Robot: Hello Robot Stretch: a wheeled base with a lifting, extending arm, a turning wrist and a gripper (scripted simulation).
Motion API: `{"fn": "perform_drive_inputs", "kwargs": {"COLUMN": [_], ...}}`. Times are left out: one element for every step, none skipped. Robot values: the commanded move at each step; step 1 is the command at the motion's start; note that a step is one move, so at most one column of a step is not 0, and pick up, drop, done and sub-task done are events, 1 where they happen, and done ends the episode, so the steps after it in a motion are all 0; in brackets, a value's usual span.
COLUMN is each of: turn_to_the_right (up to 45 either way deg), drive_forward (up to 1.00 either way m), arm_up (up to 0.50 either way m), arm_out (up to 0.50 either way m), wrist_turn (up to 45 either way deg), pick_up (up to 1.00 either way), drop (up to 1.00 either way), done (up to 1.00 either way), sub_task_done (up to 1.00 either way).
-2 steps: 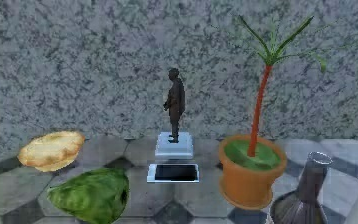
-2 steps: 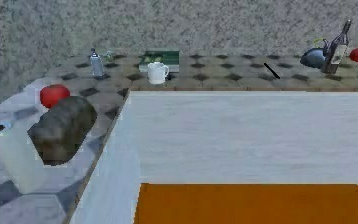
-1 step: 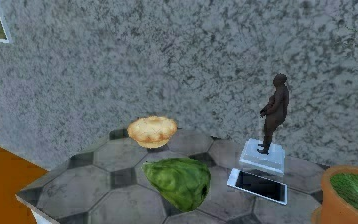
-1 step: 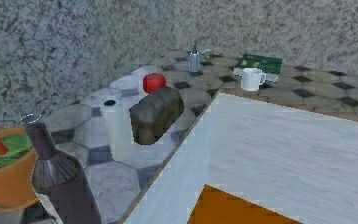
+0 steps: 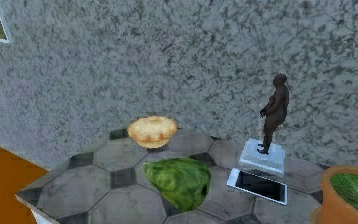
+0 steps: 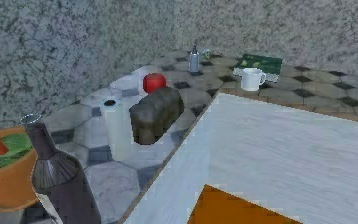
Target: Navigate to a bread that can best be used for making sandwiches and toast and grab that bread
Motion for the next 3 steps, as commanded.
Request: {"fn": "perform_drive_inputs", "kwargs": {"turn_to_the_right": [0.0, 0.0, 0.0], "drive_forward": [0.0, 0.0, 0.0], "arm_up": [0.38, 0.0, 0.0], "arm_out": [0.0, 0.26, 0.0], "wrist_turn": [0.0, 0.0, 45.0], "pick_up": [0.0, 0.0, 0.0], "drop": [0.0, 0.0, 0.0], "done": [0.0, 0.0, 0.0], "sub_task_done": [0.0, 0.0, 0.0]}}
